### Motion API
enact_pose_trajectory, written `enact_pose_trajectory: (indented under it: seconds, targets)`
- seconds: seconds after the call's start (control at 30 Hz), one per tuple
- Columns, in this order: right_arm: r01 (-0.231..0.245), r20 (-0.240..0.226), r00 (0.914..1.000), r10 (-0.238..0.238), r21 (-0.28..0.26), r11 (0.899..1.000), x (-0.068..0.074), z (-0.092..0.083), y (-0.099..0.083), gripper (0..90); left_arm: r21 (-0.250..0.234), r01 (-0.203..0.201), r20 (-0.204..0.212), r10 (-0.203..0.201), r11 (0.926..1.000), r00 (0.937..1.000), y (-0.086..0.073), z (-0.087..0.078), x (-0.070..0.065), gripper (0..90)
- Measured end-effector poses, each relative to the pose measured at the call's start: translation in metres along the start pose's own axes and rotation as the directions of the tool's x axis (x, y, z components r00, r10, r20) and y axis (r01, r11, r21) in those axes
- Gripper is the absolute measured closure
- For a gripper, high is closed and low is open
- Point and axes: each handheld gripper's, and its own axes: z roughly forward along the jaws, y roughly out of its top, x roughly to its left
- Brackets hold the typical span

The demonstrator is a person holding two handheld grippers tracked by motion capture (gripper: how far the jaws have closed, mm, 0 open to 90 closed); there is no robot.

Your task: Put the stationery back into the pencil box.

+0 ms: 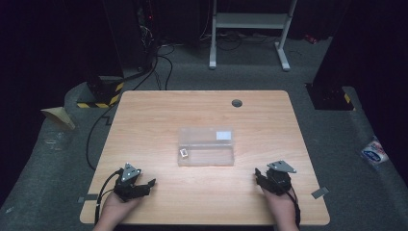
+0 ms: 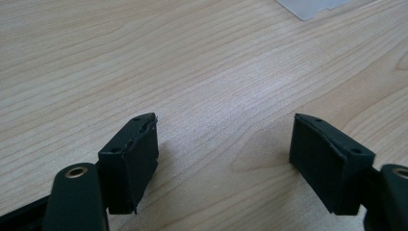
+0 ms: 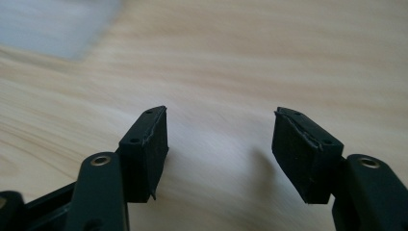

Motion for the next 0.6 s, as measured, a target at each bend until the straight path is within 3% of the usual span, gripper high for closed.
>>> enact_pose_trajectory:
  seconds: [0.03, 0.07, 0.1, 0.23, 0.6]
  targets:
    - [-0.040, 0.012, 0.9991, 0.040, 0.033, 0.999, -0.0096, -0.0010, -0.0043, 31.8, 0.000, 0.000, -0.001, 0.000, 1.0000, 1.0000, -0.0001, 0.0000, -0.0001, 25.5]
    - [-0.040, 0.012, 0.9991, 0.040, 0.033, 0.999, -0.0096, -0.0010, -0.0043, 31.8, 0.000, 0.001, -0.002, -0.001, 1.0000, 1.0000, -0.0001, -0.0001, -0.0002, 25.5]
    - [-0.070, 0.009, 0.9976, 0.069, 0.040, 0.997, -0.0136, -0.0019, -0.0053, 27.9, 0.002, 0.000, -0.004, 0.000, 1.0000, 1.0000, -0.0001, -0.0003, -0.0004, 25.6]
    - [-0.035, -0.014, 0.9993, 0.036, 0.050, 0.998, -0.0109, 0.0004, -0.0039, 22.5, 0.003, 0.009, -0.009, -0.009, 1.0000, 0.9999, -0.0006, -0.0007, -0.0016, 25.7]
    - [-0.055, 0.008, 0.9985, 0.055, 0.044, 0.998, -0.0119, 0.0005, -0.0040, 25.2, -0.003, 0.019, -0.016, -0.020, 0.9998, 0.9997, -0.0012, -0.0010, -0.0030, 25.9]
